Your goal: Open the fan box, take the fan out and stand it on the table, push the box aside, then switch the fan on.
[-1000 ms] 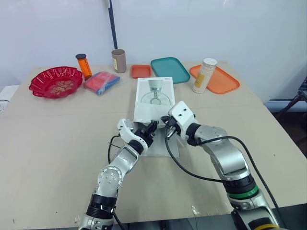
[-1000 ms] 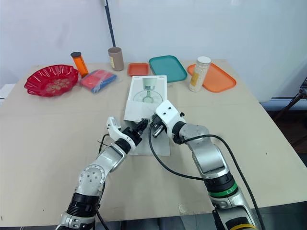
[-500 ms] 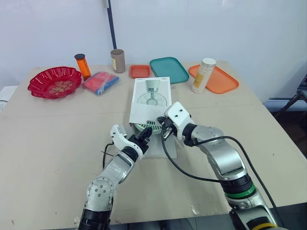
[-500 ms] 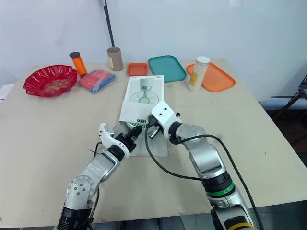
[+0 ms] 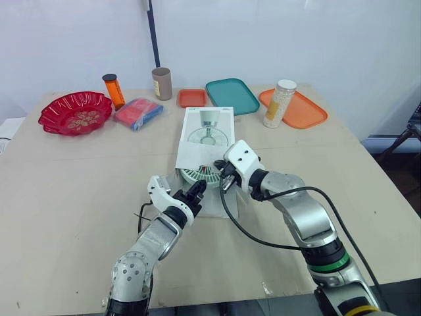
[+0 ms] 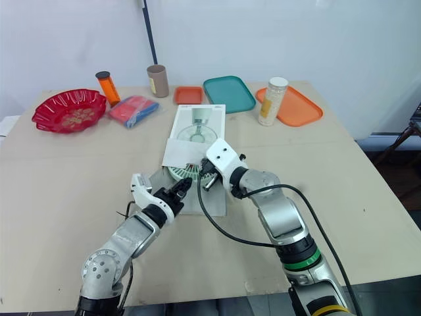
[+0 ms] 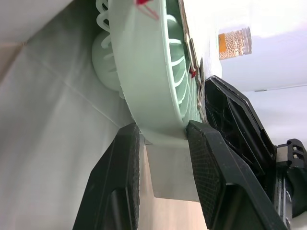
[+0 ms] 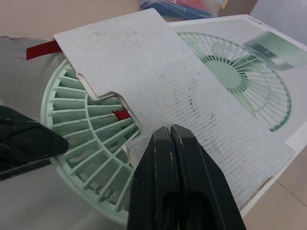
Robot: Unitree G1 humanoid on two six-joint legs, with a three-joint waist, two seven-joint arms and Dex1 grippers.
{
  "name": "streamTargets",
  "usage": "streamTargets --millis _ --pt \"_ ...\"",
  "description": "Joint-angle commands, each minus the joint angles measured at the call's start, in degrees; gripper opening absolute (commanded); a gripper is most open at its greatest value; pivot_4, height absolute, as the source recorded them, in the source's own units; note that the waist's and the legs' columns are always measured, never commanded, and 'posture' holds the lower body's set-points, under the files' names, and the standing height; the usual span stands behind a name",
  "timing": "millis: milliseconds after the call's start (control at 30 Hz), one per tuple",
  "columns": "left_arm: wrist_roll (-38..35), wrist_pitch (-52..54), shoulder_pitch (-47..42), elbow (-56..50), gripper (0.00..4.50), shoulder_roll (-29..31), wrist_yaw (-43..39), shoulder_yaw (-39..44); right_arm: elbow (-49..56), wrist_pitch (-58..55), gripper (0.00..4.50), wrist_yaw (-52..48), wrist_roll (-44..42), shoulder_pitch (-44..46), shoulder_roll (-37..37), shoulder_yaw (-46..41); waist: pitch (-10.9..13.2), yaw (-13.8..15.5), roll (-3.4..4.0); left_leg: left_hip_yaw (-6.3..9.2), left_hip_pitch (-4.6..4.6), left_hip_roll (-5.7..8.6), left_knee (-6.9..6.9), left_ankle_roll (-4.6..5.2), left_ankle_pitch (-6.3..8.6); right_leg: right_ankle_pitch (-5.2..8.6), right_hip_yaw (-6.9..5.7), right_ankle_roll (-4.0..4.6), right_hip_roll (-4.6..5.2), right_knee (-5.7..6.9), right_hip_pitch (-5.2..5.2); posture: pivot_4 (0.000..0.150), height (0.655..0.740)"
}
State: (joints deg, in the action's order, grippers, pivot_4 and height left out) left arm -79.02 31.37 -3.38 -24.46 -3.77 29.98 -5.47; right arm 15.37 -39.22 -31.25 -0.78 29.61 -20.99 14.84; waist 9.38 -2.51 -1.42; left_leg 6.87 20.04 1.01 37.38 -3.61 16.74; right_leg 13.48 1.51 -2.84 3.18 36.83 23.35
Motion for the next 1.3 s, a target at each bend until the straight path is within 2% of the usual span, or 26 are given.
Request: streamTargets --millis 33,567,833,1300 --pt "-2.7 0.6 0.3 -5.4 1.35 0.7 0.7 1.3 -2.2 -0.7 0.00 -0.2 0.7 -0.5 -0.7 1.0 0.0 0.0 0.00 0.00 0.00 0.00 0.00 0.00 0.00 0.00 0.00 0.00 0.00 0.00 0.00 0.150 0.7400" --pt "-6.1 1.1 4.7 -8.8 1.35 5.3 4.0 2.3 -3.7 0.9 0.00 -0.8 0.9 -0.4 -1.3 1.2 0.0 0.1 0.01 0.01 0.03 0.00 0.00 0.00 0.00 0.01 -0.02 0.02 0.01 -0.02 0.01 0.150 0.7400" --pt "-10.5 1.6 9.3 -13.2 1.35 11.5 5.5 3.1 -4.2 1.2 0.00 -1.0 0.9 -0.2 -1.3 1.1 0.0 0.1 0.02 0.02 0.01 -0.02 -0.03 0.00 0.02 0.03 -0.02 0.05 0.00 -0.02 0.00 0.150 0.7400" --pt "-9.6 -0.7 10.5 -14.7 1.35 12.7 5.0 2.9 -4.6 1.6 0.00 -1.1 1.0 0.0 -1.3 1.2 0.0 0.3 0.02 0.00 0.01 -0.01 -0.03 0.00 0.02 0.03 -0.03 0.05 0.01 -0.03 0.00 0.150 0.7400"
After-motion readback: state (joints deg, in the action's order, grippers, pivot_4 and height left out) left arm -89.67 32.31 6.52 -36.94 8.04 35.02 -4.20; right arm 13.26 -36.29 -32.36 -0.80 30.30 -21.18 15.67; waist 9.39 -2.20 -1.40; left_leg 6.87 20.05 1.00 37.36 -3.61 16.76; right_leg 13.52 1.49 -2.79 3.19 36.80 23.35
